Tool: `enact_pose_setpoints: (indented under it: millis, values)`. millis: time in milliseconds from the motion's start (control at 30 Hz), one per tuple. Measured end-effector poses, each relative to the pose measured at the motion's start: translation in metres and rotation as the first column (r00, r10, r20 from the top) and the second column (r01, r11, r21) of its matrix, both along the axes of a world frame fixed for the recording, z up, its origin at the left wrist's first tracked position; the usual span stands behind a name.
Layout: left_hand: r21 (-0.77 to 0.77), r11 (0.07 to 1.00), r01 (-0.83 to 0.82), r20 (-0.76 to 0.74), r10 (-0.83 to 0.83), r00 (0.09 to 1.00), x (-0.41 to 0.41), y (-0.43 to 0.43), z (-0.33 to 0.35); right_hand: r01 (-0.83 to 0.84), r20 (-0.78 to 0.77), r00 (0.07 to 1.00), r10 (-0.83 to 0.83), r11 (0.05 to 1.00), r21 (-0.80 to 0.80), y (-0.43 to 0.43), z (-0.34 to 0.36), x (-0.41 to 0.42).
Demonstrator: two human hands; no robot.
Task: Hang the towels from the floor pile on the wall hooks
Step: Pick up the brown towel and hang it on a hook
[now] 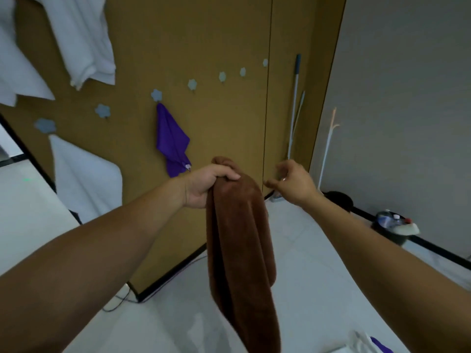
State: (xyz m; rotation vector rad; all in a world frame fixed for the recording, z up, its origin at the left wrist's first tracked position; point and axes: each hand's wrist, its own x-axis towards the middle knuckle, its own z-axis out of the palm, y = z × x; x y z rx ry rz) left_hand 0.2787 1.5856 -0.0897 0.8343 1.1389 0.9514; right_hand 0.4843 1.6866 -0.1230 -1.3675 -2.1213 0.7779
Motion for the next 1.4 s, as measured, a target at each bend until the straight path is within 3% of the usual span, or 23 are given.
enact_pose_setpoints:
  millis: [100,167,267,333,400,567,733,833,967,1133,1300,1400]
  values:
    - [0.005,0.986,-0.164,0.067,0.164,0.984,-0.014,-0.003,-0.007,-0.014,-0.032,0.999,0.004,0.942,-0.334,-0.006,-0.025,-0.006]
    - [0.006,0.978,-0.208,0.124,0.205,0.971,-0.022,-0.003,-0.011,-0.018,0.001,1.000,0.023,0.820,-0.573,-0.013,-0.039,-0.007]
    - [0.015,0.975,-0.222,0.207,0.214,0.955,-0.031,-0.001,-0.014,-0.073,-0.005,0.994,0.108,0.641,-0.764,-0.011,-0.064,-0.012]
    - [0.037,0.974,-0.222,0.240,0.207,0.949,-0.033,0.001,-0.014,-0.237,-0.214,0.971,0.103,0.489,-0.839,-0.009,-0.076,-0.024]
    - [0.059,0.973,-0.222,0.270,0.199,0.942,-0.035,0.004,-0.013,-0.407,-0.441,0.897,0.024,0.433,-0.804,-0.008,-0.077,-0.040]
    - [0.058,0.963,-0.264,0.279,0.239,0.930,-0.057,0.002,-0.007,-0.509,-0.701,0.708,-0.084,0.628,-0.589,-0.007,-0.068,-0.077]
    - [-0.062,0.850,-0.523,0.033,0.526,0.850,-0.112,-0.009,-0.020,-0.351,-0.749,0.528,-0.401,0.700,-0.622,0.014,-0.044,-0.094]
    - [-0.090,0.764,-0.639,-0.154,0.623,0.767,-0.146,-0.021,-0.034,-0.203,-0.683,0.592,-0.427,0.741,-0.640,0.030,-0.034,-0.102]
    - [-0.043,0.657,-0.753,-0.258,0.721,0.643,-0.184,-0.031,-0.045,-0.103,-0.620,0.682,-0.387,0.789,-0.606,0.043,-0.020,-0.123]
    - [0.022,0.574,-0.819,-0.357,0.769,0.530,-0.225,-0.034,-0.044,-0.065,-0.701,0.590,-0.402,0.841,-0.537,0.051,-0.007,-0.159]
    - [-0.017,0.532,-0.846,-0.312,0.801,0.510,-0.252,-0.041,-0.039,-0.003,-0.647,0.679,-0.348,0.879,-0.476,0.055,-0.002,-0.188]
    - [-0.007,0.495,-0.869,-0.221,0.847,0.484,-0.271,-0.047,-0.034,0.016,-0.661,0.651,-0.373,0.878,-0.479,0.061,0.000,-0.198]
